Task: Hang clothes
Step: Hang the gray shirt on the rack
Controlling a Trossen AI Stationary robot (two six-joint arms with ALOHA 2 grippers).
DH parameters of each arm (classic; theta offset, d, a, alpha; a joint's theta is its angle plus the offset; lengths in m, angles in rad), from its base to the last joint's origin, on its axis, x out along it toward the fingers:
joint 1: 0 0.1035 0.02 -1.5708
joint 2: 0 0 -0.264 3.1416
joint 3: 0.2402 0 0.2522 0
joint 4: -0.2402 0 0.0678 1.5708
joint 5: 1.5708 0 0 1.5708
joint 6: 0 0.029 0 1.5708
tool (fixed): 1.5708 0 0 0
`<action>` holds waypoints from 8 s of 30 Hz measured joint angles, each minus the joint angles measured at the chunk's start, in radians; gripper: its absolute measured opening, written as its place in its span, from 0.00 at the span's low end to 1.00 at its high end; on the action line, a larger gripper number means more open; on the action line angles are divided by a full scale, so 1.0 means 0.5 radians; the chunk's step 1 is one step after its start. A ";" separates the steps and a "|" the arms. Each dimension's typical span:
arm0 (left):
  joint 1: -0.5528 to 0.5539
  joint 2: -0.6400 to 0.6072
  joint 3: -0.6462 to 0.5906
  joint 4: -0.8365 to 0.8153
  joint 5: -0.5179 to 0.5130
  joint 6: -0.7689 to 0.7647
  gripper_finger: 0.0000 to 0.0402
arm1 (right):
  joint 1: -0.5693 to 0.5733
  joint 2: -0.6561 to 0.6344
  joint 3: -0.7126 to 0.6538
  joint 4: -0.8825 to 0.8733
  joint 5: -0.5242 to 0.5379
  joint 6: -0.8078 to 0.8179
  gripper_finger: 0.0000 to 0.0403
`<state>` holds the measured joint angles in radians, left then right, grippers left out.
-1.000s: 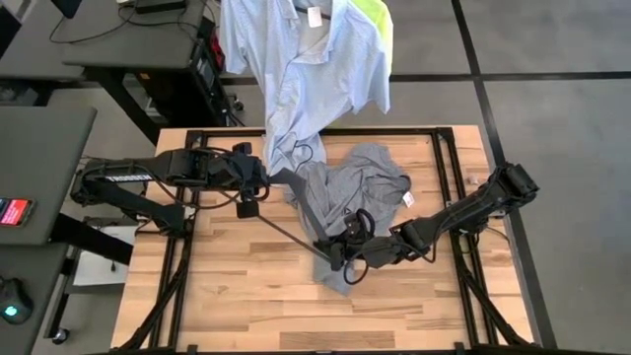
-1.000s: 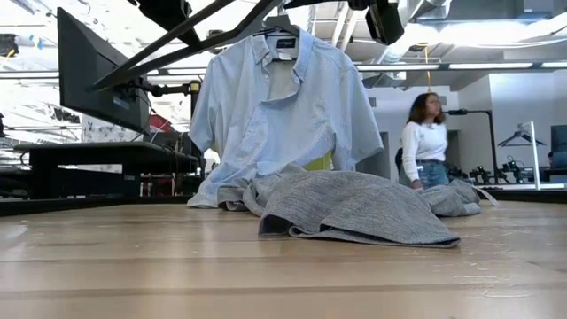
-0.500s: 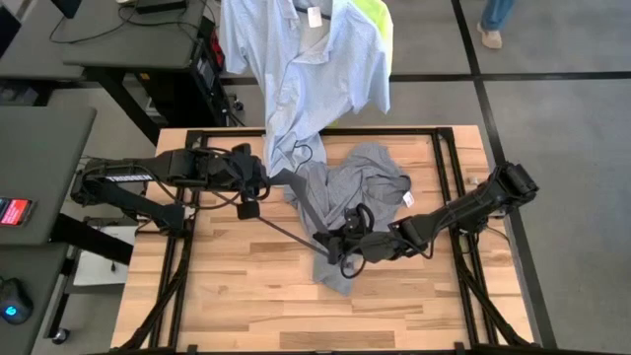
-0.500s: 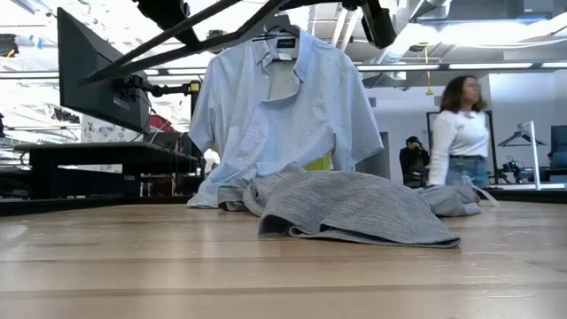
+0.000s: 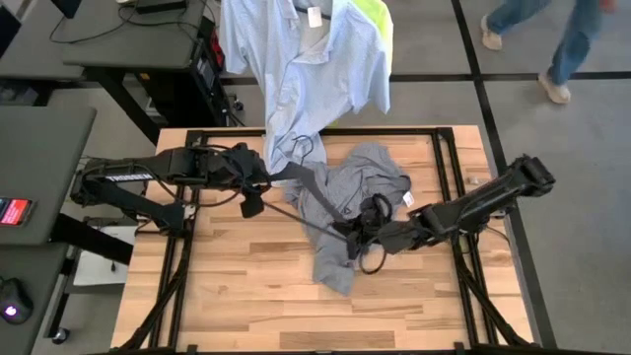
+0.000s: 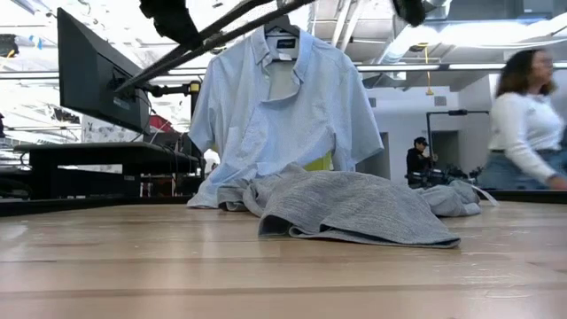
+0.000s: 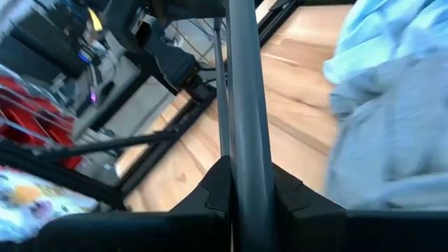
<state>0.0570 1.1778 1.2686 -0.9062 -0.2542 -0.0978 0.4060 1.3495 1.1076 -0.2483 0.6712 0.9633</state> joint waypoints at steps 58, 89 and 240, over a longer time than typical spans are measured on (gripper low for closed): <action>-0.372 1.383 -0.046 0.538 0.570 -1.310 0.38 | 0.282 -1.183 0.619 -2.417 -0.030 0.126 0.06; -0.027 1.505 0.392 0.323 -0.033 -0.357 0.38 | 0.282 -1.151 0.688 -2.434 0.045 -0.040 0.06; 0.766 0.926 1.037 -0.349 0.745 0.246 0.00 | -0.152 -0.227 1.309 -2.186 -0.497 -0.202 0.06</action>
<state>0.4400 1.6409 1.7870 -1.0805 0.1182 0.0250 0.3301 1.2360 1.7621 -1.3412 0.4227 0.8624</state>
